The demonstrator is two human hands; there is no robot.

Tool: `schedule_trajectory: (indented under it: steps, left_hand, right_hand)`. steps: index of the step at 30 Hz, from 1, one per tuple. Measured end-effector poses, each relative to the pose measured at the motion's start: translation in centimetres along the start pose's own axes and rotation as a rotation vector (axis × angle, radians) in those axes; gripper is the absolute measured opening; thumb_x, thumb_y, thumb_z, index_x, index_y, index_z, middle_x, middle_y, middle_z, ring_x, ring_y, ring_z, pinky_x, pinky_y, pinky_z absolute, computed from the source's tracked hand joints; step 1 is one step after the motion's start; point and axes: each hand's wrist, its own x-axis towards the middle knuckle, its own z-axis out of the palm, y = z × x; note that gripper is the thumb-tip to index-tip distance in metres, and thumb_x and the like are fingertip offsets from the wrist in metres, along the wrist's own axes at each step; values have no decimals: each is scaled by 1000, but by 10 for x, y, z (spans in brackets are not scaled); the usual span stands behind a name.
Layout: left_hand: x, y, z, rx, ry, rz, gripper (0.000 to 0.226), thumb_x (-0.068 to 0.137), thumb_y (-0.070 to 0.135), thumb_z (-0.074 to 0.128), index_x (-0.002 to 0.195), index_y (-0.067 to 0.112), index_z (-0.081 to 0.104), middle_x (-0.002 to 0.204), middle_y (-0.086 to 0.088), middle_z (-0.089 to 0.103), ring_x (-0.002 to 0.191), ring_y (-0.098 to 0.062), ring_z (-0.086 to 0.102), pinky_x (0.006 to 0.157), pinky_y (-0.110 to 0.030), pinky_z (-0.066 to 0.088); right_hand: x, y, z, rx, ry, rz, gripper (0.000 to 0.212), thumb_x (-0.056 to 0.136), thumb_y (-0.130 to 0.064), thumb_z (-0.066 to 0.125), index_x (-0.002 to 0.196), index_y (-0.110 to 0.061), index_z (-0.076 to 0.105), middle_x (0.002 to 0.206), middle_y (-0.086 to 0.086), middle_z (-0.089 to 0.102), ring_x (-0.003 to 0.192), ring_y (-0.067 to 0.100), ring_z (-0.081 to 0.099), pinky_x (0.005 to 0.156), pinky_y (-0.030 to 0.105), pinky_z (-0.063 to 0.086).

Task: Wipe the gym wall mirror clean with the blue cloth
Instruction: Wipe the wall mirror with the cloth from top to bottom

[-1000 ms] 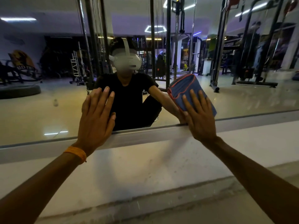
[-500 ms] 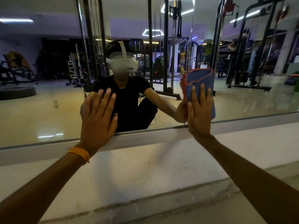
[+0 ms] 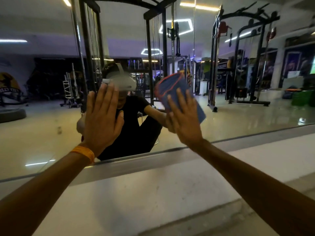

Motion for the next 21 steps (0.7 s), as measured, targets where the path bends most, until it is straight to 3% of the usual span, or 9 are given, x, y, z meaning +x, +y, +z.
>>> schedule_trajectory:
  steps: [3,5,7,10,12,13,15,18,21]
  left_hand:
    - [17,-8,-3,20,-12,0,71,104,37,37,164,5,15,173,-15,9,161,-32,3,128,-59,6]
    - [22,-12,-4,20,-17,14,72,104,38,36,165,6,15,173,-16,10,161,-33,3,128,-59,5]
    - [23,-14,-5,10,-26,32,71,104,39,35,164,6,16,173,-16,11,161,-33,4,129,-58,4]
    - [21,-15,-6,-39,-2,43,70,104,38,35,164,6,17,172,-16,14,160,-33,7,129,-57,4]
    - [24,-15,-8,-52,15,55,69,104,37,35,164,7,17,172,-15,15,160,-33,8,129,-58,5]
    - [28,-14,-8,-54,14,62,69,104,38,35,164,7,16,172,-15,15,160,-33,8,129,-58,5]
    - [37,-12,-7,-48,0,64,70,104,40,33,164,8,16,172,-15,14,160,-33,8,128,-60,6]
    - [44,-9,-6,-18,-5,43,70,104,39,32,164,6,19,172,-15,13,160,-33,7,127,-62,9]
    - [30,-10,-6,-8,-19,16,68,105,37,32,164,5,18,172,-15,13,161,-32,5,128,-61,8]
  right_hand:
    - [-34,2,7,-146,-228,-509,63,105,-29,45,162,-30,19,170,7,16,159,33,4,129,47,-3]
    - [-18,26,-3,-179,-189,-485,55,108,-33,45,160,-26,31,169,9,23,159,34,11,129,48,5]
    - [11,37,-12,-161,-63,-270,52,112,-41,34,158,-18,38,167,16,28,157,37,17,129,50,11]
    - [67,40,-32,24,213,339,59,111,-37,24,158,-4,36,166,24,25,156,40,16,130,42,5]
    - [88,20,-39,47,240,552,68,102,-41,23,159,-7,33,166,23,25,155,41,18,126,59,15]
    - [87,3,-37,39,231,533,71,100,-45,21,158,-6,34,165,26,27,154,45,19,122,67,18]
    - [59,-29,-21,47,141,284,71,105,-49,20,156,-3,37,163,30,28,152,52,18,120,73,15]
    - [16,-31,2,-68,-102,-260,53,111,-40,30,160,-18,34,169,15,21,158,40,11,125,63,12]
    - [29,18,-13,-150,6,-350,52,113,-42,29,162,-27,20,170,9,14,160,28,6,128,54,11]
